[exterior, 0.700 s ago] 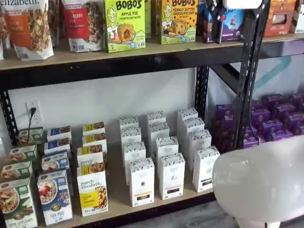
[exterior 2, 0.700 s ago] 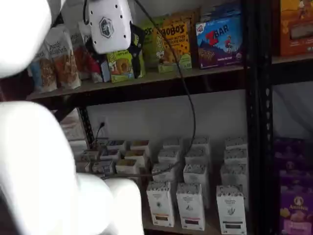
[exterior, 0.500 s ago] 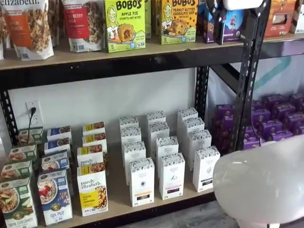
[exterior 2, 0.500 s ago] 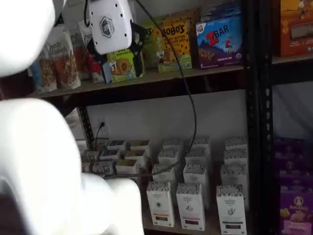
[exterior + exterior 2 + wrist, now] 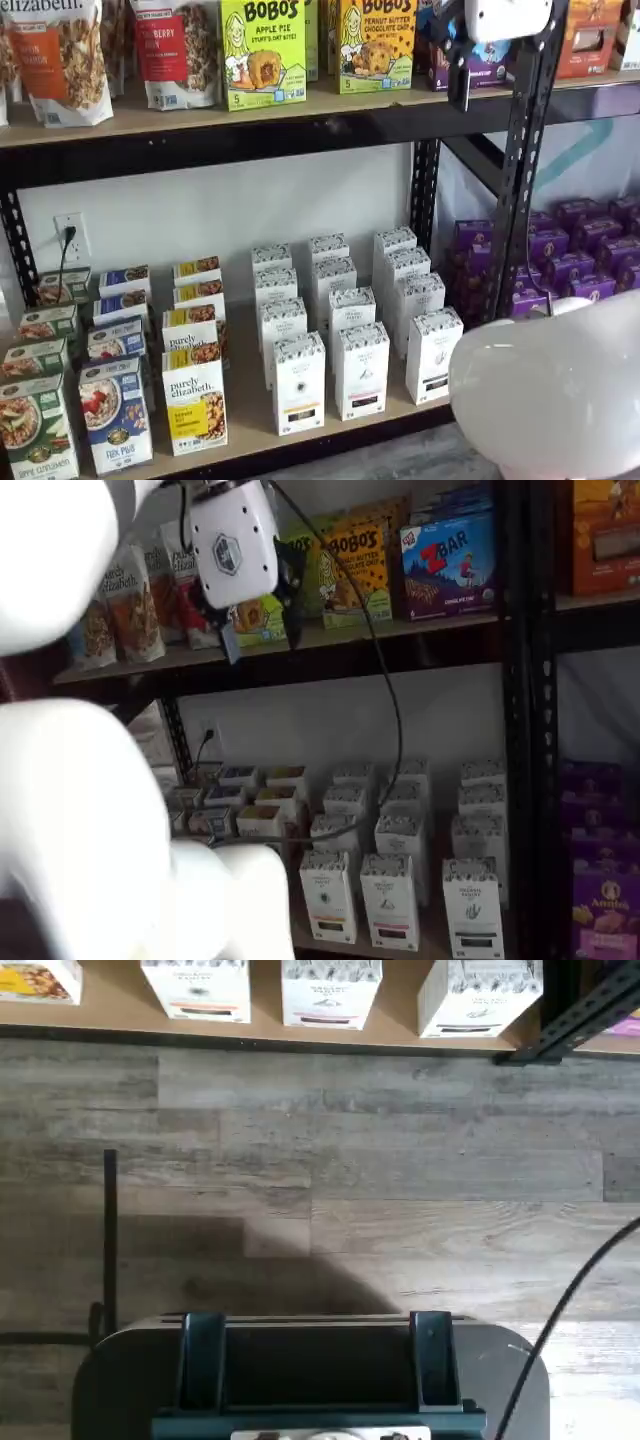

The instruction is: Pick up the white box with a green strip in the middle, on the bottom shelf, the sixth box from the left

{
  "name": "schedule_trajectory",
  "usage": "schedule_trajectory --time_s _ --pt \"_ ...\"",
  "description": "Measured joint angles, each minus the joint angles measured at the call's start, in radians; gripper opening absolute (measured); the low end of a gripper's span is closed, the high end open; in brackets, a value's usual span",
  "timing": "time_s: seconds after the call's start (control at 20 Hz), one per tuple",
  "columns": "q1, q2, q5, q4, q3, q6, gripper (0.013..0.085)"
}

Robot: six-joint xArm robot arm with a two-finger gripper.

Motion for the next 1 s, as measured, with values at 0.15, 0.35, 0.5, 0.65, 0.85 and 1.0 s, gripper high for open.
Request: schedule_trajectory --time_s 0.15,0.35,0.5,0.65,0.85,1.0 --pt "-0.024 -0.012 -0.049 -0.002 0.060 -0.021 0.0850" --pt "-0.087 -0.021 -0.127 0.022 0.146 -0.071 0.0850" --pt "-0.114 -0.025 -0.190 0.034 0.211 -0.094 0.0850" --pt "-0.124 -0.035 -0.263 0.034 0.279 -0.102 0.0850" --pt "-0.128 -0.027 -0.360 0.014 0.372 -0.102 0.0850" --pt "-0.113 -0.014 -0.420 -0.024 0.432 -0.081 0.0850"
